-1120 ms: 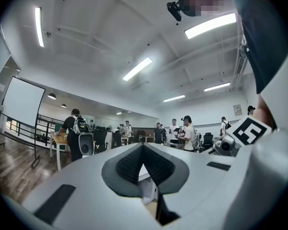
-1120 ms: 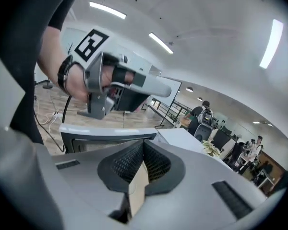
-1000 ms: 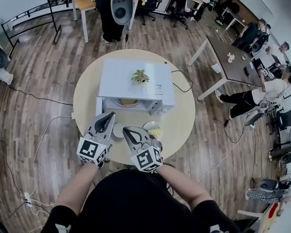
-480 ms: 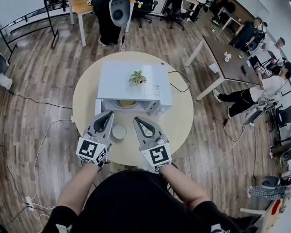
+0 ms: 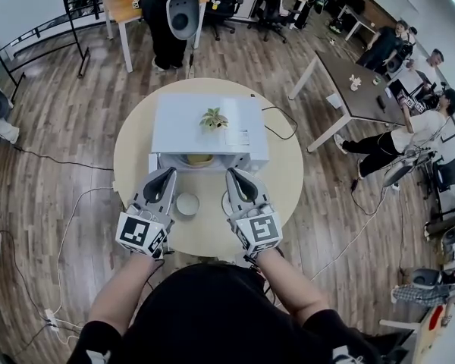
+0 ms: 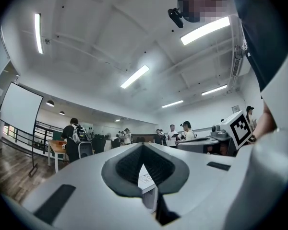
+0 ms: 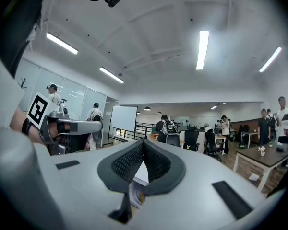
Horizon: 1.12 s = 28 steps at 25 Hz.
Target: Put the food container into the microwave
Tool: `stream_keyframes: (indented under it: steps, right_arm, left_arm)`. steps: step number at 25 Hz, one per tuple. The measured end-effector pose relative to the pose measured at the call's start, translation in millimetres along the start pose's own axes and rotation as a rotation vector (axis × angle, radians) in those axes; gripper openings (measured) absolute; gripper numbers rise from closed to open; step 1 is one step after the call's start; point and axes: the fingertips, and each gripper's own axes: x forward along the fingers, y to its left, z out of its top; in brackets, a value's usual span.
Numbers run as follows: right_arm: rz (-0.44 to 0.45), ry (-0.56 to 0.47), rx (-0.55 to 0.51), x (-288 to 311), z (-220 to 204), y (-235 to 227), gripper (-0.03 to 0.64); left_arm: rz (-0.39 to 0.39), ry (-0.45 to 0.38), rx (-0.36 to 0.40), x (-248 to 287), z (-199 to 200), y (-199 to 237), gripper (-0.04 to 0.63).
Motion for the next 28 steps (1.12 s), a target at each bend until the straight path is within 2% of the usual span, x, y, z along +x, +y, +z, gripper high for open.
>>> stream_keyframes:
  steps: [7,13,28]
  right_arm:
    - [-0.050,0.019,0.087,-2,-14,-16,0.012]
    - [-0.068,0.050,0.089,-5,-29,-18,0.012]
    - [-0.122,0.049,0.111,-14,-40,-29,0.012]
  left_arm:
    - [0.015,-0.001,-0.013,-2,3,7,0.018]
    - [0.007,0.004,-0.009,-2,1,9,0.018]
    - [-0.017,0.012,-0.027,8,-7,3,0.018]
